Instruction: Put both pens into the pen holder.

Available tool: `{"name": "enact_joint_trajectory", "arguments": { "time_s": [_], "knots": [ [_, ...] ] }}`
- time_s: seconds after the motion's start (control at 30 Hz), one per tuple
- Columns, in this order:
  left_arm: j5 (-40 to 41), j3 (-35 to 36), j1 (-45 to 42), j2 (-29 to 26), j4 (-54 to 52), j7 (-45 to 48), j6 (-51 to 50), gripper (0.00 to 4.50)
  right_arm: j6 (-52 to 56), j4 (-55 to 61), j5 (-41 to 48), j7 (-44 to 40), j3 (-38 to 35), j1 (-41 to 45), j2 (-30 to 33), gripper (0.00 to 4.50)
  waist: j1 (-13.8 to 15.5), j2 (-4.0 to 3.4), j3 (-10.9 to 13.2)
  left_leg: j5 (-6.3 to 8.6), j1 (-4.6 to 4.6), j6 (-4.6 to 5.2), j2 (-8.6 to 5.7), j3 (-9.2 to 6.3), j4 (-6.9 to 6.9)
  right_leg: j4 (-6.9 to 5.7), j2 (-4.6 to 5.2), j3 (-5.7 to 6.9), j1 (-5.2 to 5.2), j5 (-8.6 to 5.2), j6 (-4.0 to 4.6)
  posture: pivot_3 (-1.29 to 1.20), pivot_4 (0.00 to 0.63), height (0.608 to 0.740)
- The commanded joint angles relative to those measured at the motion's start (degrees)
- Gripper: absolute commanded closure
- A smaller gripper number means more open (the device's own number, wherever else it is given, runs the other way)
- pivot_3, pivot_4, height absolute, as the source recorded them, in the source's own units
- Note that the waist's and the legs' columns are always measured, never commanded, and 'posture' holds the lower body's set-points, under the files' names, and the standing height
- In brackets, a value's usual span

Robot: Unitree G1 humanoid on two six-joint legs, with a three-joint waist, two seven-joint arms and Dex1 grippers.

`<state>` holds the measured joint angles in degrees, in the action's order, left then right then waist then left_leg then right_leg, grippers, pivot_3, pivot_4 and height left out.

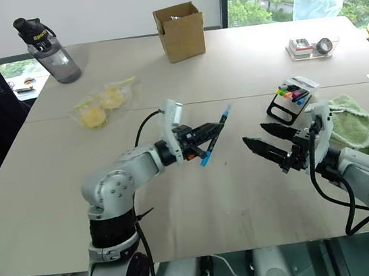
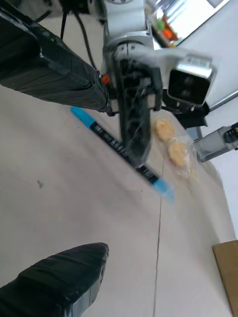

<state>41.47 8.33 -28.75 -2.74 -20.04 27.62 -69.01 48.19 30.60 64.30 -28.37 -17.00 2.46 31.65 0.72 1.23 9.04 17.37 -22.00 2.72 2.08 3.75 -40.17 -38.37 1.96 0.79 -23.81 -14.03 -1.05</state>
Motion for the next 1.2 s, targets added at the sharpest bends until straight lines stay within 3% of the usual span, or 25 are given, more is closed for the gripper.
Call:
{"name": "enact_joint_trajectory", "arguments": {
  "time_s": [0.03, 0.27, 0.53, 0.63, 0.73, 0.77, 0.87, 0.9, 1.0, 1.1, 1.2],
  "knots": [
    [9.0, 3.3, -0.8, 0.2, -1.8, 1.8, -2.3, 4.45, -0.5, 1.5, 9.1, 6.1, -2.0, 3.1, -2.7, 0.00, -0.2, 0.00, 0.0, 0.00, 0.00, 0.00, 0.00, 0.00, 0.00, 0.01, -0.03, -0.01, 0.00, 0.00, 0.00, 0.00, 0.150, 0.736],
    [19.5, 4.8, -2.6, -1.3, 0.3, 0.3, -6.0, 4.45, -2.6, 2.4, 21.1, 13.6, -2.2, 4.5, -4.1, 0.00, 0.0, 0.00, 0.0, 0.01, -0.03, 0.01, -0.03, -0.04, 0.01, 0.05, -0.25, 0.03, 0.01, 0.00, -0.02, 0.00, 0.150, 0.736],
    [25.9, 0.2, 0.3, -1.7, -1.6, -2.2, -7.4, 4.45, -3.5, 3.6, 24.1, 13.9, 1.4, 6.4, -3.5, 0.00, -0.2, -0.01, 0.0, 0.02, -0.05, 0.04, -0.03, -0.04, 0.03, 0.14, -0.24, 0.02, 0.02, 0.00, -0.02, 0.00, 0.150, 0.736],
    [27.0, -0.4, 0.6, -2.0, -1.6, -3.6, -6.4, 4.50, -3.8, 3.6, 25.3, 13.2, 1.8, 6.4, -3.2, 0.71, -0.1, -0.01, 0.0, 0.02, -0.06, 0.04, -0.02, -0.05, 0.03, 0.16, -0.19, 0.03, 0.01, 0.00, -0.02, 0.00, 0.150, 0.736],
    [28.0, -0.7, 0.8, -2.5, -1.3, -4.5, -5.5, 4.50, -3.8, 3.9, 26.7, 12.3, 1.8, 6.0, -2.4, 2.25, -0.1, -0.01, 0.0, 0.03, -0.06, 0.04, -0.02, -0.05, 0.04, 0.18, -0.19, 0.03, 0.01, 0.00, -0.02, 0.00, 0.150, 0.736],
    [28.6, -0.8, 0.8, -2.6, -1.2, -4.7, -5.2, 3.80, -3.8, 3.9, 26.9, 12.1, 1.8, 5.9, -2.2, 2.75, -0.1, -0.01, 0.0, 0.03, -0.06, 0.05, -0.02, -0.05, 0.05, 0.20, -0.19, 0.03, 0.02, 0.00, -0.02, 0.00, 0.150, 0.736],
    [29.5, -1.3, 1.1, -3.4, -1.1, -4.7, -4.5, 2.87, -4.0, 4.0, 27.7, 11.7, 1.8, 5.7, -1.7, 4.00, -0.1, -0.01, 0.0, 0.03, -0.08, 0.05, -0.02, -0.05, 0.08, 0.28, -0.19, 0.03, 0.02, 0.01, -0.02, 0.00, 0.150, 0.736],
    [29.4, -1.5, 1.1, -3.6, -1.0, -4.9, -4.4, 2.29, -4.2, 4.1, 27.7, 11.7, 1.8, 5.7, -1.7, 4.45, -0.1, -0.01, 0.0, 0.03, -0.09, 0.06, -0.02, -0.05, 0.09, 0.30, -0.19, 0.03, 0.02, 0.01, -0.02, 0.00, 0.150, 0.736],
    [26.2, -3.4, 0.6, -5.7, -0.9, -4.9, -2.7, 0.92, -5.2, 4.1, 26.2, 12.3, 1.7, 6.6, -1.4, 4.45, -0.1, -0.01, 0.0, 0.03, -0.09, 0.06, -0.02, -0.05, 0.11, 0.33, -0.18, 0.03, 0.02, 0.01, -0.02, 0.00, 0.150, 0.736],
    [22.1, -5.4, 0.0, -10.5, -2.9, -0.9, 1.0, 0.87, -6.3, 4.0, 18.5, 10.6, 1.2, 7.9, 1.5, 4.45, -0.2, -0.05, 0.0, 0.03, -0.09, 0.06, -0.03, -0.03, 0.12, 0.34, -0.21, 0.03, 0.02, 0.00, -0.01, 0.00, 0.150, 0.736],
    [17.7, -6.8, -0.5, -16.9, -4.0, 3.7, 5.0, 0.87, -8.2, 4.5, 5.4, 5.2, 2.3, 9.4, 8.7, 4.45, 0.0, -0.14, 0.1, 0.03, -0.09, 0.06, -0.03, -0.02, 0.14, 0.37, -0.27, 0.03, 0.00, 0.00, 0.00, 0.00, 0.150, 0.736]
  ]
}}
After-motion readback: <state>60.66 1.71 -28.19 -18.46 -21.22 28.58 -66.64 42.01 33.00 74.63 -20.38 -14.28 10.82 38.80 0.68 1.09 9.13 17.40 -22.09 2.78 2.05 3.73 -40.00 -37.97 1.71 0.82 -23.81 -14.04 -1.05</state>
